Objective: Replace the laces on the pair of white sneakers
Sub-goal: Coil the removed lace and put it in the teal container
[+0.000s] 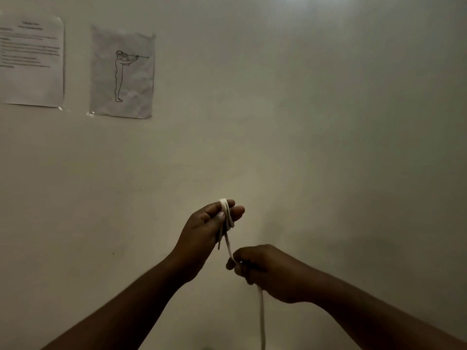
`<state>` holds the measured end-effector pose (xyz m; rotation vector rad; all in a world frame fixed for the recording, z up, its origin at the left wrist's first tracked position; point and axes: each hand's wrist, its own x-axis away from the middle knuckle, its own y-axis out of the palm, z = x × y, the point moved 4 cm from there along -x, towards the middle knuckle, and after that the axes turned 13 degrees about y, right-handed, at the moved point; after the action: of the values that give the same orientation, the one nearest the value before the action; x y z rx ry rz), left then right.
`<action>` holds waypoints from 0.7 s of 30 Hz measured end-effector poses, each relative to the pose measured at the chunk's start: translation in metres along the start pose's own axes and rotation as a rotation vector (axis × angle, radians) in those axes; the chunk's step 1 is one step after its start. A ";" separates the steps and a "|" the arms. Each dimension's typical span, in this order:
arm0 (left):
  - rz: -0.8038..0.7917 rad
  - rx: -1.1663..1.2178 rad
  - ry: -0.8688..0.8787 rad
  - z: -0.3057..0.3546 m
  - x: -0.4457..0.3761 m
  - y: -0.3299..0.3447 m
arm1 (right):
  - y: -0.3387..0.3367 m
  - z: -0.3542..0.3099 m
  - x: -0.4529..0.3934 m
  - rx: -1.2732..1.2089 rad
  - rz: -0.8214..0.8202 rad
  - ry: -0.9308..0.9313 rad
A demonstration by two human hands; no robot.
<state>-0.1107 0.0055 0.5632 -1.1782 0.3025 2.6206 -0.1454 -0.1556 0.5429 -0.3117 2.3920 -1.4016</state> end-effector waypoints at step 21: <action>-0.039 0.321 -0.096 0.009 0.006 0.014 | -0.003 0.004 -0.005 -0.066 -0.105 0.156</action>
<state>-0.1252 -0.0044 0.5661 -0.9389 0.6447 2.4657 -0.1390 -0.1586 0.5447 -0.3621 2.5863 -1.4433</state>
